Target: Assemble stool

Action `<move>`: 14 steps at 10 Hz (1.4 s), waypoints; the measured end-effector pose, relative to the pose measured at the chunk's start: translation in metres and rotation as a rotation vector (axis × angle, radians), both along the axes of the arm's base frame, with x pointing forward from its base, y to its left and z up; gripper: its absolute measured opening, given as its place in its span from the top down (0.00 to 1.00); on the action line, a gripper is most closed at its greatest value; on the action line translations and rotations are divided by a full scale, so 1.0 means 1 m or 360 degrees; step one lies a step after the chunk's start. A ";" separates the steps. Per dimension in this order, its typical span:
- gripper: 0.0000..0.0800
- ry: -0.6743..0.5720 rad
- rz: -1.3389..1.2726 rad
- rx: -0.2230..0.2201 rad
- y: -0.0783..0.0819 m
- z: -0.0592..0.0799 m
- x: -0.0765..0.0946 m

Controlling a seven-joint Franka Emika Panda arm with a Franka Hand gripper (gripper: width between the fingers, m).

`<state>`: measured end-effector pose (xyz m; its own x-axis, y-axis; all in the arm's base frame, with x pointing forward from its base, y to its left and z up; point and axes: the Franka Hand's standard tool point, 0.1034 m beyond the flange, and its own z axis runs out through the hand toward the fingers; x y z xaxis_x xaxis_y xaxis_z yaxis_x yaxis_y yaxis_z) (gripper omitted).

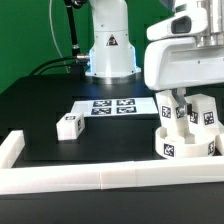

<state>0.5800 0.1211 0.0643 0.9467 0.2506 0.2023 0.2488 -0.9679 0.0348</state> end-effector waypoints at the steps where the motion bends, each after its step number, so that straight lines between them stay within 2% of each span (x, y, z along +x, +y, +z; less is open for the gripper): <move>1: 0.19 0.0002 -0.0002 -0.0001 -0.001 -0.001 -0.001; 2: 0.19 0.0004 -0.0006 -0.0001 -0.001 -0.001 -0.001; 4: 0.52 0.0001 -0.0011 0.0000 -0.002 0.000 0.000; 5: 0.58 0.0001 -0.0012 0.0000 -0.002 0.000 0.000; 9: 0.58 0.0001 -0.0092 0.0014 -0.003 0.000 0.000; 11: 0.58 0.0007 -0.0376 0.0075 -0.002 0.000 0.000; 14: 0.58 0.0029 -0.1009 0.0208 0.001 -0.001 -0.002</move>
Offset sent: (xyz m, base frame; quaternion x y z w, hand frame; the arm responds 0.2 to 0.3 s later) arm 0.0003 -0.0007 0.0068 -0.0012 -0.0037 -0.0059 1.0000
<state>0.5784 0.1220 0.0637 0.9065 -0.3840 0.1757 -0.3733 -0.9232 -0.0918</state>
